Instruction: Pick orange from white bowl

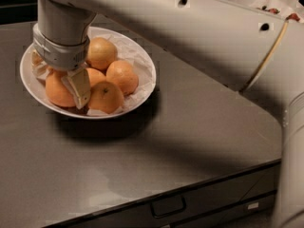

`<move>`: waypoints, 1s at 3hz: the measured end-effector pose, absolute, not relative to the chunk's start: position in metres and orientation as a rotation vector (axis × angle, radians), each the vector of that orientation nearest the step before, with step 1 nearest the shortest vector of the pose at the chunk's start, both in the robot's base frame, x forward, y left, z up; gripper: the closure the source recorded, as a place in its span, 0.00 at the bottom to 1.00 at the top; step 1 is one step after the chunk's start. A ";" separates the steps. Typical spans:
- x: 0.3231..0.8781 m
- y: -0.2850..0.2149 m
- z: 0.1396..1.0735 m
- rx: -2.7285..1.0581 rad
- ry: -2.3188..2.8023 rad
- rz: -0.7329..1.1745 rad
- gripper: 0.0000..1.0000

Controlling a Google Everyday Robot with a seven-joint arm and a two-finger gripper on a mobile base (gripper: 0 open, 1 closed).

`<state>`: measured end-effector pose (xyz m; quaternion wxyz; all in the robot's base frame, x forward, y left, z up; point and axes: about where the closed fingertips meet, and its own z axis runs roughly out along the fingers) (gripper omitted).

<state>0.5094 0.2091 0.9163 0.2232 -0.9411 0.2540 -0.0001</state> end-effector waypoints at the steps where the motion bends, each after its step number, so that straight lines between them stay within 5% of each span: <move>1: 0.509 0.209 0.916 -2.599 0.701 0.000 0.60; 3: 0.509 0.209 0.916 -2.598 0.701 0.000 1.00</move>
Offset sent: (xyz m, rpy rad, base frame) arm 0.0000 0.0000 0.0000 0.0000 0.0000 0.0000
